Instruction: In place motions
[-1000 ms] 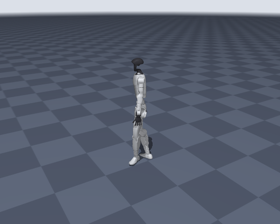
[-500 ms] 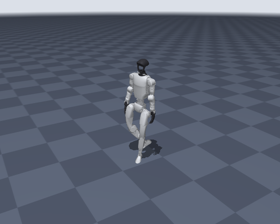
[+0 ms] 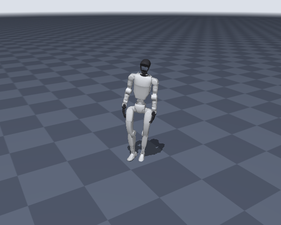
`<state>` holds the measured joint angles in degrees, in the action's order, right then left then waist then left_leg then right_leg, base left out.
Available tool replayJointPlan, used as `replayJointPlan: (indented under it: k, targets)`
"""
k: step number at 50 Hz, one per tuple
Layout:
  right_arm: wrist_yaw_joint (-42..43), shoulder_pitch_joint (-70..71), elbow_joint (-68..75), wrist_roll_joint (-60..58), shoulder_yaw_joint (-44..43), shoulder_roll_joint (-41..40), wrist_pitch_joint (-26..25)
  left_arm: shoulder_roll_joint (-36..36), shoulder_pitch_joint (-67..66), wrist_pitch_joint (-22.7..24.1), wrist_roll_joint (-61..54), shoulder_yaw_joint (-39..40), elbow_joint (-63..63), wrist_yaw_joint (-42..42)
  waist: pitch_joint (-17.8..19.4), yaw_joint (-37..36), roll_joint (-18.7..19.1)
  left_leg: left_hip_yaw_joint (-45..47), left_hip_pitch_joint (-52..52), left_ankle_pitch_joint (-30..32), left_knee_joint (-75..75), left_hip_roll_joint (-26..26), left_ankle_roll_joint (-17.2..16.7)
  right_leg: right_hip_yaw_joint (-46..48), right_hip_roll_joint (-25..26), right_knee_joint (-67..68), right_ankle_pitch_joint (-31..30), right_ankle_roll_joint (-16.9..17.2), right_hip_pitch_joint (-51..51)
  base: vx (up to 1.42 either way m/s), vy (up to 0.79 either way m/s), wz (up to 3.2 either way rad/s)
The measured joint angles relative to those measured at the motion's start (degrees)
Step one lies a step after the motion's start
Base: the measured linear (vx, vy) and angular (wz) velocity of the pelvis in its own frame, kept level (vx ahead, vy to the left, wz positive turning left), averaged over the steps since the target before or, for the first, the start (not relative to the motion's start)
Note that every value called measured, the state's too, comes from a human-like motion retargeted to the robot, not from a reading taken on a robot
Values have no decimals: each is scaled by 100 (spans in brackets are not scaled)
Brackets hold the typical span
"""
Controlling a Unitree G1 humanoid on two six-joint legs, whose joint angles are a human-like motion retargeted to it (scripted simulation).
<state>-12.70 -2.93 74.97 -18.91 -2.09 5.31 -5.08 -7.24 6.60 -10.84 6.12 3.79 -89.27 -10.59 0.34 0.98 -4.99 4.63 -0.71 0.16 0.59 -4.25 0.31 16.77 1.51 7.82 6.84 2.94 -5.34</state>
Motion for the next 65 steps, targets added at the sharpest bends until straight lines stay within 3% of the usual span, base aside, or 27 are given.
replayJointPlan:
  k: [10,15,17,20,22,25,27,30,33,45,48,50,54,57,61,62,65]
  targets:
    - [-104,-35,-298,-213,130,-68,128,25,-209,21,-25,106,-323,243,-84,-232,-131,-111,199,-597,1145,-100,121,204,-262,81,60,-84,226,-1,-12,1]
    - [-122,-77,-370,-361,120,-44,121,100,-184,63,-207,181,-249,238,-90,-434,-275,-143,542,-360,1960,-233,303,-226,-447,149,-109,-48,81,-6,-4,-86]
    - [-86,-74,-361,-341,125,-35,123,144,-191,101,-283,217,-189,247,-85,-465,-235,-820,590,-480,1934,-420,301,-511,-407,149,-210,-22,11,-10,3,-156]
    - [-162,-121,-404,-257,162,-17,163,157,-227,187,-340,196,-139,278,-60,-692,-128,-2614,533,-342,1543,-886,129,-1184,-165,141,-412,-17,-127,-15,4,-232]
    - [-224,-91,-451,-258,161,12,174,149,-214,240,-359,89,-167,321,-40,-732,-103,-3037,493,-261,1334,-900,-64,-1550,-61,128,-602,22,-273,-26,1,-240]
    - [-247,116,-570,-306,242,41,170,69,-131,255,-371,-90,-225,311,47,-321,-116,-1530,476,-577,1124,-520,291,-1732,-34,55,-921,74,-493,-53,-4,-191]
    - [-272,279,-735,-291,368,53,184,-21,-44,221,-304,-164,-248,228,145,67,-78,-1134,443,-579,918,-402,293,-1884,142,16,-1012,23,-663,-77,6,-232]
    - [-248,446,-899,-158,615,27,278,-225,29,172,-137,-258,-254,132,263,498,-65,-234,444,-627,787,-204,280,-2231,344,68,-773,6,-907,-78,16,-307]
    - [-311,507,-894,-79,707,64,339,-394,30,110,154,-194,-267,256,305,646,-22,624,340,-732,642,-27,262,-1891,341,143,-425,-124,-1087,-76,23,-353]
    - [-7,430,-239,344,-42,407,128,-464,-350,97,230,104,-76,379,-20,723,665,4498,-317,-1334,375,824,-204,3456,-721,1054,601,-1045,-678,-50,21,-332]
    - [108,431,115,360,-273,459,6,-414,-359,68,301,142,-111,440,-157,874,817,5229,-513,-1389,369,884,-357,3911,-758,1065,436,-903,-505,-21,7,-222]
    - [178,404,328,376,-342,482,-42,-359,-387,61,321,209,-102,430,-306,883,875,5681,-609,-1400,409,898,-471,3867,-718,992,-64,-988,-551,-10,-1,-224]
    - [281,304,770,502,-425,454,-115,-255,-551,85,217,238,113,312,-456,1072,833,5894,-871,-1180,628,816,-514,2669,-395,711,-189,-1221,-732,0,-12,-175]
    - [231,278,1101,644,-562,356,-170,-185,-542,54,161,248,242,314,-447,1133,544,5884,-1167,-615,1171,771,-210,2034,-525,564,-251,-1161,-579,-1,-16,-152]
    - [232,153,1313,845,-575,245,-139,-107,-586,188,4,152,436,240,-473,753,-95,4903,-820,-1,3141,1028,819,1118,-971,453,-366,-1117,-392,14,-17,-212]
    - [235,124,1340,853,-553,223,-148,-101,-617,230,-10,61,501,142,-474,585,-149,4345,-516,34,3666,1073,891,877,-956,408,-414,-1127,-366,20,-19,-265]
    - [226,141,1290,674,-406,162,-202,-69,-628,238,85,-124,624,-2,-418,168,-136,2367,491,114,4315,524,339,274,-753,200,-627,-1161,-315,7,-12,-267]
